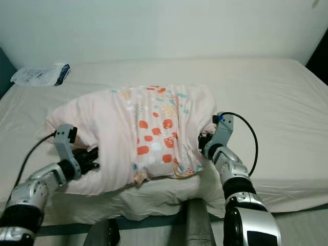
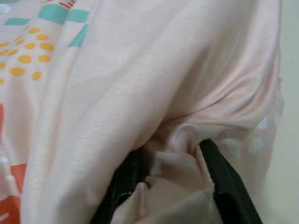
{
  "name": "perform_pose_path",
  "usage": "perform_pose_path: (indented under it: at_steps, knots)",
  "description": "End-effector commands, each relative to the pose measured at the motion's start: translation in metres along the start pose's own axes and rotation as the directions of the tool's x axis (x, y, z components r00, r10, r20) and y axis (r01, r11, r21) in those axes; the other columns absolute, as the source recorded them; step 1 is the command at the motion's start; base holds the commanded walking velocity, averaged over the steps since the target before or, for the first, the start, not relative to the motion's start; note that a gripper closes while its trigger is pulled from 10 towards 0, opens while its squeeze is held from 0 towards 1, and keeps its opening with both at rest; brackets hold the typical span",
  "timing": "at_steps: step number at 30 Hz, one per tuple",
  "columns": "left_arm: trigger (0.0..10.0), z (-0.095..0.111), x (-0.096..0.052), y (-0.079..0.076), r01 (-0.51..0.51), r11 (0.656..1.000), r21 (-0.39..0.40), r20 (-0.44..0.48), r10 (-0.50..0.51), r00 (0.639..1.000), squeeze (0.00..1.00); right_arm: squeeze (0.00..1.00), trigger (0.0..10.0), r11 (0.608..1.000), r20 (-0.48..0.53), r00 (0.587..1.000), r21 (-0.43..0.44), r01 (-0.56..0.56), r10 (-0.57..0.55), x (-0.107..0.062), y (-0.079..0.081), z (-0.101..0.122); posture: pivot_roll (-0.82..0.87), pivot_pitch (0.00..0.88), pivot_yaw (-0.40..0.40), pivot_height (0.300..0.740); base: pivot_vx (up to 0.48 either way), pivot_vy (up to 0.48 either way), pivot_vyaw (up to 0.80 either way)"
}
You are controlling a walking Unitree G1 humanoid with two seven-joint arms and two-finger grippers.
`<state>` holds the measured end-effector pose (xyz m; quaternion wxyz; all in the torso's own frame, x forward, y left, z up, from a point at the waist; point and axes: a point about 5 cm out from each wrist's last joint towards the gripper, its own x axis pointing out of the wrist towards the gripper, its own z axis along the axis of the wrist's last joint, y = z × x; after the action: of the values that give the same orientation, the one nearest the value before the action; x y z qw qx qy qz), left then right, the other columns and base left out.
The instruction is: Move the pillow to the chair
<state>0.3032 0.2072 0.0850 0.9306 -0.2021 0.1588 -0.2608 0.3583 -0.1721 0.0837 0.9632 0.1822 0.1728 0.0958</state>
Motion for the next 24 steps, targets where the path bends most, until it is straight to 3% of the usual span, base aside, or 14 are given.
perform_pose_path:
  at_steps: [1,3,4,5,10,13,17,24]
  knots:
    - [7.3,-0.013,0.016,-0.023,0.107,0.994,-0.01,-0.038,-0.107,0.994,0.0,0.0,0.0,0.998,-0.046,0.997,0.024,-0.053,0.054,0.004,0.016,-0.014,-0.07,0.069,-0.016,0.582,0.0,0.0,0.0]
    - [7.3,-0.013,0.016,-0.023,0.107,0.994,-0.01,-0.038,-0.107,0.994,0.0,0.0,0.0,0.998,-0.046,0.997,0.024,-0.053,0.054,0.004,0.016,-0.014,-0.07,0.069,-0.016,0.582,0.0,0.0,0.0]
    - [1.6,-0.014,0.019,-0.02,0.038,0.999,0.028,-0.041,-0.037,0.998,0.0,0.0,0.0,0.998,-0.029,0.998,0.025,-0.058,0.059,0.005,0.018,-0.01,-0.07,0.065,-0.02,0.582,0.0,0.0,0.0]
    - [0.0,-0.012,0.02,-0.019,-0.015,0.998,0.06,-0.032,0.017,0.999,0.0,0.0,0.0,0.998,-0.007,0.998,0.027,-0.064,0.064,0.006,0.02,-0.006,-0.07,0.061,-0.022,0.582,0.0,0.0,0.0]
    - [0.0,-0.008,0.022,-0.019,-0.082,0.992,0.097,-0.002,0.083,0.997,0.0,0.0,0.0,0.997,0.028,0.997,0.024,-0.07,0.069,0.006,0.023,0.002,-0.08,0.053,-0.023,0.582,0.0,0.0,0.0]
    - [0.0,0.003,0.025,-0.028,-0.092,0.995,0.046,0.083,0.088,0.993,0.0,0.0,0.0,0.996,0.098,0.991,-0.011,-0.092,0.093,0.003,0.027,0.018,-0.08,0.048,-0.027,0.582,0.0,0.0,0.0]
    - [0.0,0.025,0.024,-0.049,0.03,1.0,-0.009,0.211,-0.028,0.977,0.0,0.0,0.0,0.979,0.211,0.956,-0.035,-0.203,0.206,-0.003,0.047,0.046,-0.08,0.04,-0.032,0.582,0.0,0.0,0.0]
    - [0.0,0.044,0.026,-0.075,0.166,0.986,-0.01,0.314,-0.154,0.937,0.0,0.0,0.0,0.948,0.289,0.904,-0.127,-0.291,0.316,-0.015,0.07,0.071,-0.08,0.028,-0.041,0.582,0.0,0.0,0.0]
